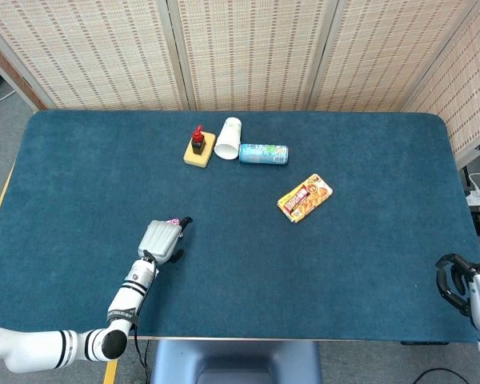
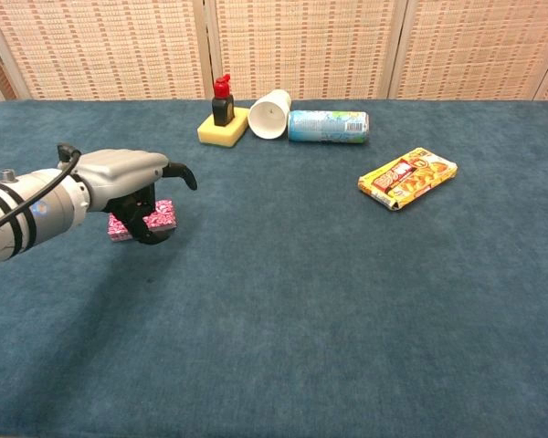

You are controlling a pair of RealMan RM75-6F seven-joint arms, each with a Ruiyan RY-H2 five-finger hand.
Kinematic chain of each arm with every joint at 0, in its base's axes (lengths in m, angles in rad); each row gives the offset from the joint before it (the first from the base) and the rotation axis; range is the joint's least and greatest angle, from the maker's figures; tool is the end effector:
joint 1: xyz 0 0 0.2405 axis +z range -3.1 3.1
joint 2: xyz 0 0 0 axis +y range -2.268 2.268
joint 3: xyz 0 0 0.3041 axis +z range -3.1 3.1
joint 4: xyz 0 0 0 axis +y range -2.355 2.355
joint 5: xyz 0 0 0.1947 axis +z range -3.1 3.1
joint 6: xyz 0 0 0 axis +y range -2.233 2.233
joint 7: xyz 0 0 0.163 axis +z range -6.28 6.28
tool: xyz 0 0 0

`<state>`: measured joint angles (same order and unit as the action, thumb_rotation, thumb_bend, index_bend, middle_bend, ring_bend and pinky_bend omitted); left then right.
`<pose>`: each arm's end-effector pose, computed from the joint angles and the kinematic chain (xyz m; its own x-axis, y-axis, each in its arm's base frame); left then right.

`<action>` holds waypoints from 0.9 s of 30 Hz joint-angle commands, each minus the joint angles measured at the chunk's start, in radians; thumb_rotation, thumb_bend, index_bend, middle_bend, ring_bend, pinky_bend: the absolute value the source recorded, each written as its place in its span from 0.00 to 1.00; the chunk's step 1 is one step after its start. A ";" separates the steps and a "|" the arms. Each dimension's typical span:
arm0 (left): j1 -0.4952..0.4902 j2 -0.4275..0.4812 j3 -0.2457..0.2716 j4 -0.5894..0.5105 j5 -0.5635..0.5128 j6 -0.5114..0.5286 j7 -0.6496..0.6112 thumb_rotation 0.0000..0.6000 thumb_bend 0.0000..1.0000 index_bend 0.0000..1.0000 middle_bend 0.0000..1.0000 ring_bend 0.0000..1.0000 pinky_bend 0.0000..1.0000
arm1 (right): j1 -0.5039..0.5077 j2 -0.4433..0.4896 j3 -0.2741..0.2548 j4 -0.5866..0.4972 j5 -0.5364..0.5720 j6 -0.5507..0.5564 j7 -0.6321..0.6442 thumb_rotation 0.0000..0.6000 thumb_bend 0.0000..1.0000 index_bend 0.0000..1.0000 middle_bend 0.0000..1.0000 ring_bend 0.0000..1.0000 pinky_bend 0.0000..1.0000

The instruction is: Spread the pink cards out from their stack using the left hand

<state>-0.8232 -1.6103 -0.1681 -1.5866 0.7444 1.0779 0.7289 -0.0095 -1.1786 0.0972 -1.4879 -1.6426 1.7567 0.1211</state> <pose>-0.1647 0.3860 -0.0286 0.5485 0.3031 0.7793 0.8336 -0.2717 -0.4810 -0.3415 -0.1718 0.2202 0.3217 0.2659 0.9087 -0.9307 -0.0877 0.3551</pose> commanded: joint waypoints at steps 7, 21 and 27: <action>-0.020 -0.065 -0.029 0.046 -0.146 0.084 0.100 1.00 0.33 0.17 1.00 1.00 1.00 | -0.001 0.002 -0.001 0.002 -0.001 0.002 0.007 1.00 0.50 0.97 0.91 0.87 0.87; -0.020 -0.096 -0.041 0.096 -0.189 0.098 0.107 1.00 0.32 0.19 1.00 1.00 1.00 | 0.000 0.003 -0.003 0.001 -0.003 0.001 0.005 1.00 0.50 0.97 0.91 0.87 0.87; -0.019 -0.102 -0.045 0.103 -0.208 0.106 0.120 1.00 0.32 0.20 1.00 1.00 1.00 | -0.001 0.004 -0.006 0.000 -0.006 0.000 0.005 1.00 0.50 0.97 0.91 0.87 0.87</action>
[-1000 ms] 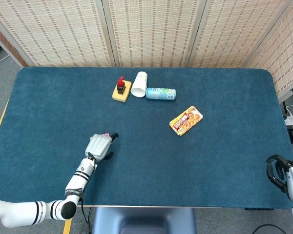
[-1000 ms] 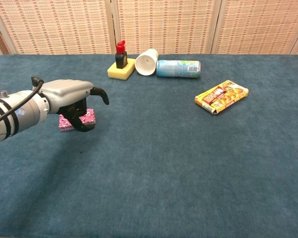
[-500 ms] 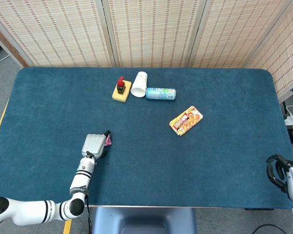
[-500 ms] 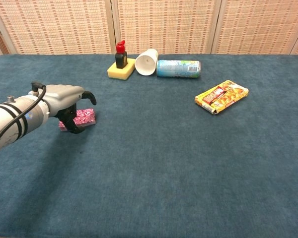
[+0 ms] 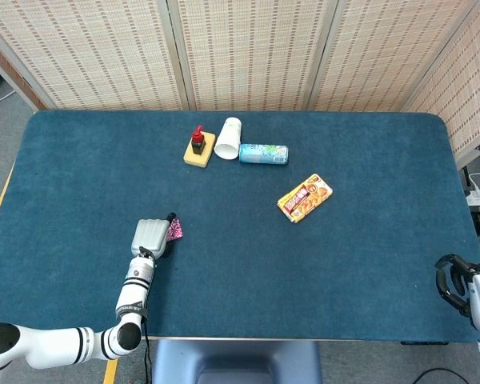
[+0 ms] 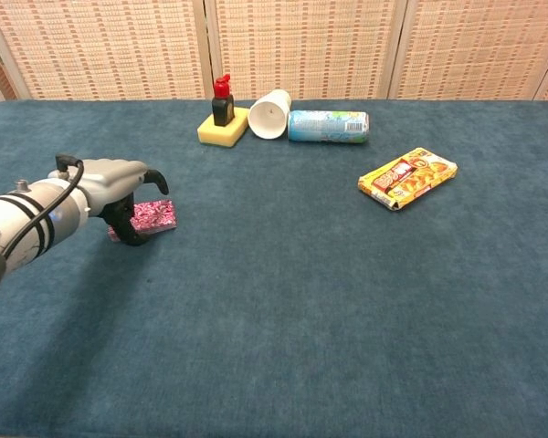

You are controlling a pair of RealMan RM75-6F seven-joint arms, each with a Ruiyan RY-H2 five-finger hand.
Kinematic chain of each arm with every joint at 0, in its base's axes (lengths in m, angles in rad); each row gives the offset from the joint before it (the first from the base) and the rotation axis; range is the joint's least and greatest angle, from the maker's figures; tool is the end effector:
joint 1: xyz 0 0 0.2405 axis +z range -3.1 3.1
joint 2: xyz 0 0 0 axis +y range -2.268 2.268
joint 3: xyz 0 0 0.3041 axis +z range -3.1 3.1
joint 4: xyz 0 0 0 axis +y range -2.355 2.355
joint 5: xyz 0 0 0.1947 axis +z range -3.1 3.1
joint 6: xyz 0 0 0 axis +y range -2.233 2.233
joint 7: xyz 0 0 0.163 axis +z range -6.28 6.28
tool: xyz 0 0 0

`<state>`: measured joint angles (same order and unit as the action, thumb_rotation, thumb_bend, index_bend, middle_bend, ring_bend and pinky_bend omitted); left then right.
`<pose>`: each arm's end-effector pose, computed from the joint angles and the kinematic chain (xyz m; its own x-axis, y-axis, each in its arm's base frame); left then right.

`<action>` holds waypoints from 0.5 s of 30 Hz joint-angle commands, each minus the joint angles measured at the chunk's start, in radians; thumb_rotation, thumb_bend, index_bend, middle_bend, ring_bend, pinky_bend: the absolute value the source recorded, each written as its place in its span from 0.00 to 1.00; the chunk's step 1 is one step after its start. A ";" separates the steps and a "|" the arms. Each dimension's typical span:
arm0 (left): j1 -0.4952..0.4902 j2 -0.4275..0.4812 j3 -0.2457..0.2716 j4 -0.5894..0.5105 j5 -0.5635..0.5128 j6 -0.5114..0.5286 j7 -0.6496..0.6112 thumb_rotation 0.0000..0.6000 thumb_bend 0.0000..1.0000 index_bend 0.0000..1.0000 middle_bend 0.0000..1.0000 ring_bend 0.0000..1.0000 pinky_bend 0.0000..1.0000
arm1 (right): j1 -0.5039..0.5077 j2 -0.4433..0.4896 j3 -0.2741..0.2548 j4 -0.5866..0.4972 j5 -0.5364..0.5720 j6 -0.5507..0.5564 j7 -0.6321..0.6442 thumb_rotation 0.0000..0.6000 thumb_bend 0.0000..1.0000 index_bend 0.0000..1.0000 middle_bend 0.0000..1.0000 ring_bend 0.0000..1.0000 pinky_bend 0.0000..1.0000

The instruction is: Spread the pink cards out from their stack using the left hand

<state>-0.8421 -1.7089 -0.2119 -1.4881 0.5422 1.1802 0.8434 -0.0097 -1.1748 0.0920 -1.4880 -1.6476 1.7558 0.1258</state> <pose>-0.1837 0.3975 -0.0432 0.5437 0.3328 0.7705 0.8299 -0.0763 -0.5527 -0.3413 -0.1709 0.2201 0.3206 0.2588 0.9112 -0.9306 -0.0935 0.3540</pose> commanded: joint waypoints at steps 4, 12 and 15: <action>0.001 -0.008 -0.005 0.009 -0.023 0.016 0.020 1.00 0.32 0.22 1.00 1.00 1.00 | -0.001 0.001 -0.001 0.001 -0.002 0.002 0.002 1.00 0.50 0.97 0.91 0.87 0.87; 0.002 -0.018 -0.020 0.021 -0.047 0.039 0.037 1.00 0.33 0.24 1.00 1.00 1.00 | 0.001 0.001 -0.005 0.001 -0.005 -0.005 -0.003 1.00 0.50 0.97 0.91 0.87 0.87; 0.003 -0.021 -0.024 0.020 -0.060 0.040 0.043 1.00 0.33 0.24 1.00 1.00 1.00 | 0.002 0.002 -0.006 0.000 -0.005 -0.007 -0.004 1.00 0.50 0.97 0.91 0.87 0.87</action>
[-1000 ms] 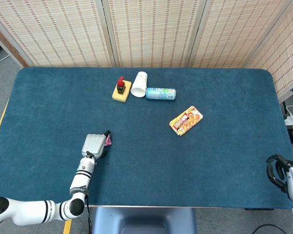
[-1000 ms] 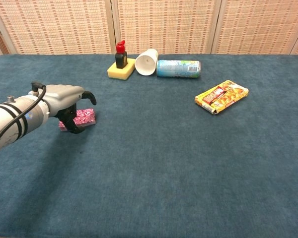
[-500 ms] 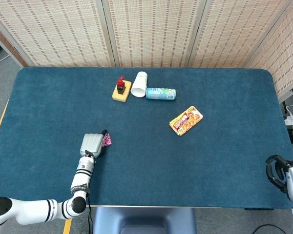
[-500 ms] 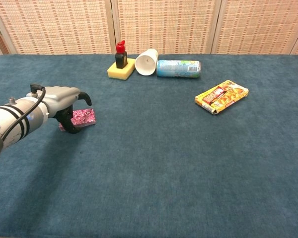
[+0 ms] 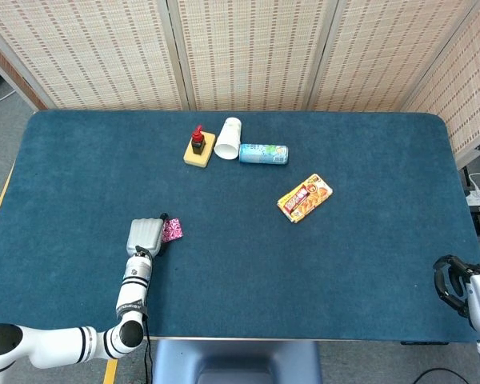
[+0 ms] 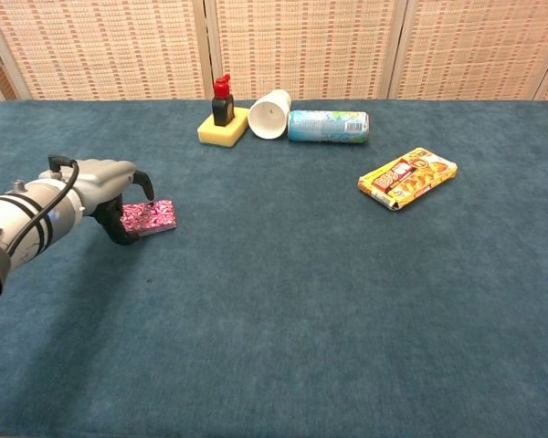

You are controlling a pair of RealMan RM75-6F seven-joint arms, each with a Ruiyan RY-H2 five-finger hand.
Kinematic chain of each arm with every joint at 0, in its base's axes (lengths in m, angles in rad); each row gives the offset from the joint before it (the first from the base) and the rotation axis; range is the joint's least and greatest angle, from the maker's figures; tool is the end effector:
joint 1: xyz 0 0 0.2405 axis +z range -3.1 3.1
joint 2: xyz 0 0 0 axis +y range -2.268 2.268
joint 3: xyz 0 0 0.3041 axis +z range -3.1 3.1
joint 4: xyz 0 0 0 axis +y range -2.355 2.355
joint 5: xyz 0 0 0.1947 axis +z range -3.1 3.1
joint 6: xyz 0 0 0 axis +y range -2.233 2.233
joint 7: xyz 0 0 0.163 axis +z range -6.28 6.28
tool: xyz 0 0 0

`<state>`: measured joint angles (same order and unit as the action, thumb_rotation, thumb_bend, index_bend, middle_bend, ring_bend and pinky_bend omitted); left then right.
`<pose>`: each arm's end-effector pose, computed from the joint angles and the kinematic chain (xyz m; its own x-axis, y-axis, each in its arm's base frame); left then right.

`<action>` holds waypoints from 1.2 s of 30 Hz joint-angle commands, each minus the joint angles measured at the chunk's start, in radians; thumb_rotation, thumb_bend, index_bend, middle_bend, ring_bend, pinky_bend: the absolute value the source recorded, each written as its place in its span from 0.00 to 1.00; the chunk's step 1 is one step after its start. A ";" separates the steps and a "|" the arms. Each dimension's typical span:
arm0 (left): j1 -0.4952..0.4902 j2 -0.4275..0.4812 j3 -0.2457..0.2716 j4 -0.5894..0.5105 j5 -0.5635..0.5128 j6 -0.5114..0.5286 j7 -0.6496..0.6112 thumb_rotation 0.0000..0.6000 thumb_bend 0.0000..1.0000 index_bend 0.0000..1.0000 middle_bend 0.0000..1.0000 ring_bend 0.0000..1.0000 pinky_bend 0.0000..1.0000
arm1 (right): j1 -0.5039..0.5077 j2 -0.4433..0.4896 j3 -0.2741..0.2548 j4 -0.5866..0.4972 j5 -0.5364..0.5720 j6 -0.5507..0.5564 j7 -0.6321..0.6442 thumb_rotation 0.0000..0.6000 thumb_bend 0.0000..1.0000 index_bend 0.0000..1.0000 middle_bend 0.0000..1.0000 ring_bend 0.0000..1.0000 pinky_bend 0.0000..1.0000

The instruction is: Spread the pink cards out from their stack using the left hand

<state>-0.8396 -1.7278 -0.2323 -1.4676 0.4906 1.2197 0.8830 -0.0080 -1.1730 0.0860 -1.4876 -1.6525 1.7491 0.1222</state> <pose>-0.1914 0.3996 -0.0421 0.5453 0.3369 0.7676 0.8172 -0.0096 -0.5763 -0.3413 -0.1708 0.2185 0.3266 0.2469 0.9124 -0.9283 -0.0980 0.3588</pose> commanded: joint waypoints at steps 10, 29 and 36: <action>0.003 -0.016 -0.014 0.017 -0.013 0.017 0.009 1.00 0.33 0.24 1.00 1.00 1.00 | 0.001 0.004 -0.004 -0.002 -0.001 -0.006 -0.002 1.00 0.50 0.97 0.91 0.87 0.87; 0.015 -0.034 -0.025 0.022 0.000 0.032 0.008 1.00 0.33 0.26 1.00 1.00 1.00 | 0.001 0.004 -0.005 -0.003 -0.002 -0.005 -0.002 1.00 0.50 0.97 0.91 0.87 0.87; 0.019 -0.041 -0.028 0.021 0.012 0.037 0.004 1.00 0.33 0.30 1.00 1.00 1.00 | 0.001 0.003 -0.005 -0.002 -0.003 -0.004 -0.001 1.00 0.50 0.97 0.91 0.87 0.87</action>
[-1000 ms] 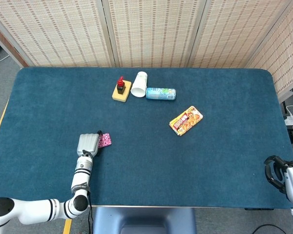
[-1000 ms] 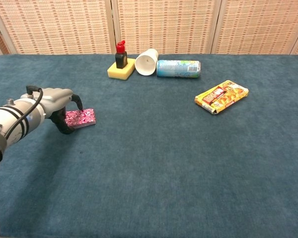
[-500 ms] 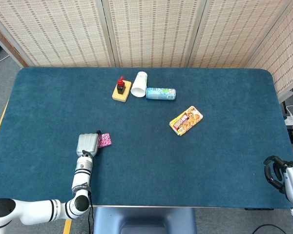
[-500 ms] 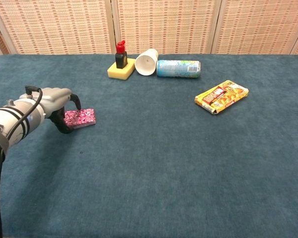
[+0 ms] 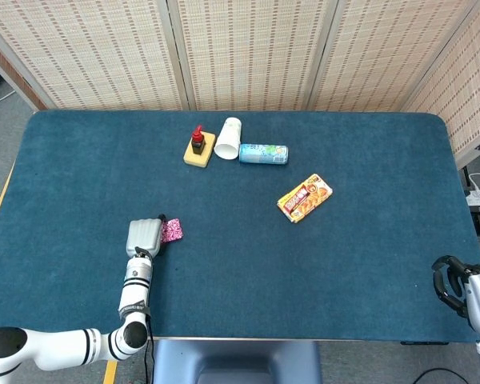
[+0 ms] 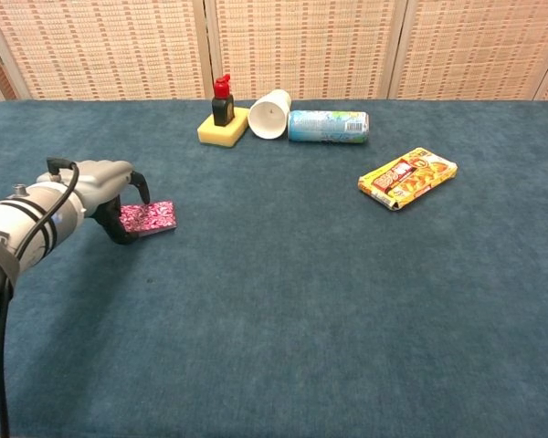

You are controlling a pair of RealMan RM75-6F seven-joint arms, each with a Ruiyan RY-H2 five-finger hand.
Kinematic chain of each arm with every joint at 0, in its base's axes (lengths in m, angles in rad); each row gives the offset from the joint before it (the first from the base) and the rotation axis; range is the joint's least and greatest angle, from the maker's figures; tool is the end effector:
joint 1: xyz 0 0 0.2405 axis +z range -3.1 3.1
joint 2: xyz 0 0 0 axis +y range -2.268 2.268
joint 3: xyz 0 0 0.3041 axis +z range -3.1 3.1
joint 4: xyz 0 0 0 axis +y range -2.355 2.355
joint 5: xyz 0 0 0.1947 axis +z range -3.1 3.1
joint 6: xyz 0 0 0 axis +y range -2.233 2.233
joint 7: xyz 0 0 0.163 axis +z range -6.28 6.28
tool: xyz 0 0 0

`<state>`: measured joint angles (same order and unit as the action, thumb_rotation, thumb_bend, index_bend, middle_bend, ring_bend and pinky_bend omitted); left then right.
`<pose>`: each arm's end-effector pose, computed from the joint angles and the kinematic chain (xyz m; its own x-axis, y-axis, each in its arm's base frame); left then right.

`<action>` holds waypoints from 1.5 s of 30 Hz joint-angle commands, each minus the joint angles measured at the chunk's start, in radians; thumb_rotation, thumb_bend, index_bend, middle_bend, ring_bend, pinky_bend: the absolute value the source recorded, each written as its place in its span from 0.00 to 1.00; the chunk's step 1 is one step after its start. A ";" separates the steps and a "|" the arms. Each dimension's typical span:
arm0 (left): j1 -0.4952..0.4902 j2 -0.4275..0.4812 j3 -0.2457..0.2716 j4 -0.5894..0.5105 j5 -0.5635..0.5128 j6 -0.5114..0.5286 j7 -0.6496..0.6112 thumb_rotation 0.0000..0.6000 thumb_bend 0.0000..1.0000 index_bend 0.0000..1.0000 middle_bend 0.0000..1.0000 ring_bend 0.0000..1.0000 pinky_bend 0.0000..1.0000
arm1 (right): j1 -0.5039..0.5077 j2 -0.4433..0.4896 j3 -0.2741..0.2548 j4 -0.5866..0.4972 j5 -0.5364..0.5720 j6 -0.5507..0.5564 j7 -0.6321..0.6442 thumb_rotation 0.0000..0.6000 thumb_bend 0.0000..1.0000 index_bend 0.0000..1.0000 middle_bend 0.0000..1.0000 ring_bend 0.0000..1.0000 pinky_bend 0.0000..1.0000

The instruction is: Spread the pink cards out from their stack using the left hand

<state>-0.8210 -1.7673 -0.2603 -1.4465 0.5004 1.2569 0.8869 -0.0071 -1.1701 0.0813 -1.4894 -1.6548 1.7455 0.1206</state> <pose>-0.1920 0.3971 -0.0468 0.5224 0.3202 0.7903 0.8270 0.0354 -0.5611 -0.3412 -0.1706 0.2179 0.3295 0.2390 0.9134 -0.9273 -0.1003 0.3608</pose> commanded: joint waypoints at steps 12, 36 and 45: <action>0.027 -0.002 0.002 0.001 0.082 0.016 -0.065 1.00 0.35 0.49 1.00 1.00 1.00 | 0.000 0.001 0.000 0.001 0.001 0.001 0.004 1.00 0.50 0.97 0.91 0.87 0.87; 0.199 0.242 0.160 0.142 0.370 -0.157 -0.397 1.00 0.36 0.56 1.00 1.00 1.00 | 0.000 -0.001 0.001 -0.001 0.001 0.001 0.001 1.00 0.50 0.97 0.91 0.87 0.87; 0.211 0.201 0.152 0.283 0.385 -0.227 -0.444 1.00 0.36 0.40 1.00 1.00 1.00 | 0.003 0.001 0.001 -0.004 0.005 -0.007 -0.004 1.00 0.50 0.97 0.91 0.87 0.87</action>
<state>-0.6123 -1.5617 -0.1070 -1.1683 0.8840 1.0347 0.4393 -0.0042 -1.1694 0.0824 -1.4935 -1.6496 1.7384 0.1170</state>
